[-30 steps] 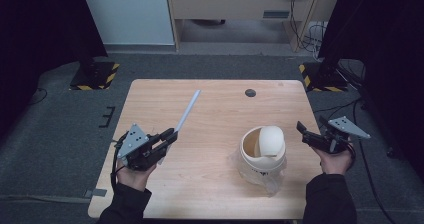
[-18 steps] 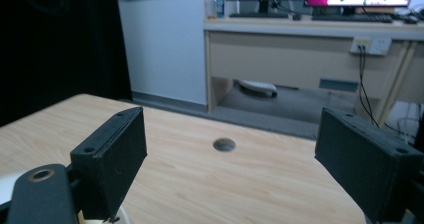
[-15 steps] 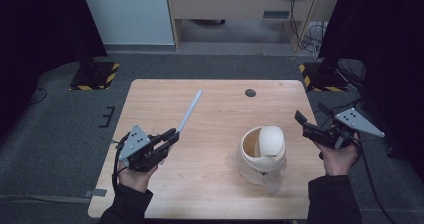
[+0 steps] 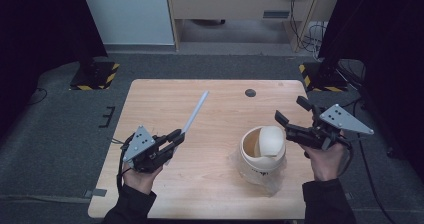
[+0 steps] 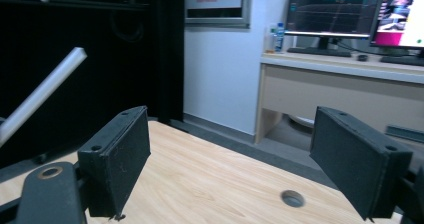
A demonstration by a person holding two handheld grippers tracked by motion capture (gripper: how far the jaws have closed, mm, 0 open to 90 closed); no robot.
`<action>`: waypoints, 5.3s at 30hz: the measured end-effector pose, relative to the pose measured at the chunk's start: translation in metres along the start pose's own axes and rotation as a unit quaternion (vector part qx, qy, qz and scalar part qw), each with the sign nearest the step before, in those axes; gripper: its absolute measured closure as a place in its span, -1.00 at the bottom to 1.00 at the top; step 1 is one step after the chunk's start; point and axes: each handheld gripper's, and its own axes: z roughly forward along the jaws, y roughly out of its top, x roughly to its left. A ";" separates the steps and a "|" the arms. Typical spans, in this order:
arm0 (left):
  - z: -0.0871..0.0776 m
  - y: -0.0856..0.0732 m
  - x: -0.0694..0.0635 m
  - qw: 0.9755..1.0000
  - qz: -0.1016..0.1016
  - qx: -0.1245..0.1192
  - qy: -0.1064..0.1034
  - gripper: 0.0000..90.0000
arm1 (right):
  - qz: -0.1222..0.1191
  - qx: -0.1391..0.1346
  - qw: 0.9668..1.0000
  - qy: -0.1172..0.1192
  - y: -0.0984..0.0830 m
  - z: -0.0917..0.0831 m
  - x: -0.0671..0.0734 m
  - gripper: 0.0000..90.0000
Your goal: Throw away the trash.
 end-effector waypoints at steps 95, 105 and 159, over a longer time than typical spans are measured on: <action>0.014 -0.122 0.055 0.966 -0.083 0.241 0.050 -0.34 | 0.075 0.008 0.990 0.117 0.032 0.009 0.030 0.79; 0.017 -0.124 0.056 0.964 -0.084 0.248 0.048 -0.41 | 0.059 0.048 0.994 0.078 0.023 0.011 0.025 0.79; 0.019 -0.124 0.056 0.962 -0.084 0.255 0.044 -0.41 | 0.072 0.077 0.994 0.010 -0.002 0.007 -0.004 0.05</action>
